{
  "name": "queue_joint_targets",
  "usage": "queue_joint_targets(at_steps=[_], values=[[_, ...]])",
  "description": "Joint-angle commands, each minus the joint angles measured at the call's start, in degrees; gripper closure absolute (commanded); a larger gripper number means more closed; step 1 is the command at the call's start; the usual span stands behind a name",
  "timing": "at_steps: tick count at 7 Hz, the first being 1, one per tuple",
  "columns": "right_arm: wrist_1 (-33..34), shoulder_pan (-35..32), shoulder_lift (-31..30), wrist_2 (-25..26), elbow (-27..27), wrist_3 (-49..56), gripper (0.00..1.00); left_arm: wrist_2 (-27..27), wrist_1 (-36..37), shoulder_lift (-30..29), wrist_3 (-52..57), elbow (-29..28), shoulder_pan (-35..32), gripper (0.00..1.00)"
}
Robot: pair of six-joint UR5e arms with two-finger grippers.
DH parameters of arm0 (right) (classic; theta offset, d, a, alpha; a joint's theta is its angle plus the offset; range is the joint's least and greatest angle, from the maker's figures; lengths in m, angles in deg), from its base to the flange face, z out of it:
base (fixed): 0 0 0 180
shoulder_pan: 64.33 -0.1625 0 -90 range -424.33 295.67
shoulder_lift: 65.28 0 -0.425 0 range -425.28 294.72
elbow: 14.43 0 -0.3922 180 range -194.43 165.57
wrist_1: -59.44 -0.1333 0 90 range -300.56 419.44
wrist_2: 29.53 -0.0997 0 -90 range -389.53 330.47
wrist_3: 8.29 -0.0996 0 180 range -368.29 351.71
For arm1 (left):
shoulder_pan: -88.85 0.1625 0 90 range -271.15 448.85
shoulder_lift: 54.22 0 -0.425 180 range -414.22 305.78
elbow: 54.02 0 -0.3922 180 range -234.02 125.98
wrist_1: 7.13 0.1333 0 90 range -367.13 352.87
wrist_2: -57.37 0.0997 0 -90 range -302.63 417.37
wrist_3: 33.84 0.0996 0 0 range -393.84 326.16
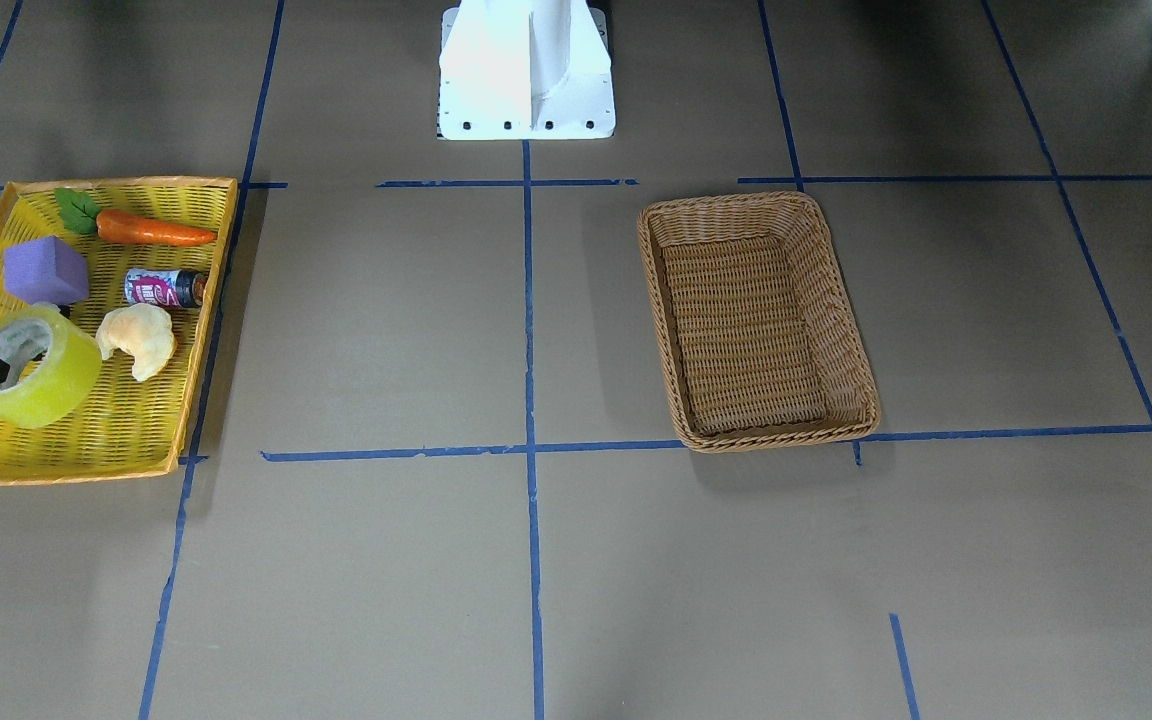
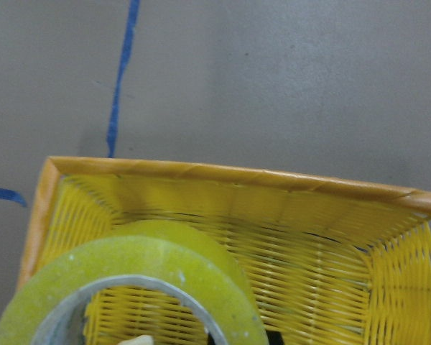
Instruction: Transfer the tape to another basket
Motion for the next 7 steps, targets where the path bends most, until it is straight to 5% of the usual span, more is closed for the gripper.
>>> queue_joint_targets(at_steps=[1,3,5,7], values=[[1.01,-0.40,1.18,-3.32,2.88,-9.27,1.00,-0.03,-2.09,-1.77,-3.43,2.07,1.33,0.00],[-10.95,4.93,2.68,-2.71,3.50,-27.26,1.00,-0.12,-8.84,-2.38,-20.92,8.20,9.30,0.00],[-24.77,10.03,3.29,2.53,3.68,-44.07,1.00,-5.79,-14.64,-2.91,-39.40,13.92,15.12,0.00],[-37.52,15.75,3.30,9.66,3.68,-57.62,1.00,-6.80,-33.20,-2.74,-62.22,14.92,19.17,0.00]])
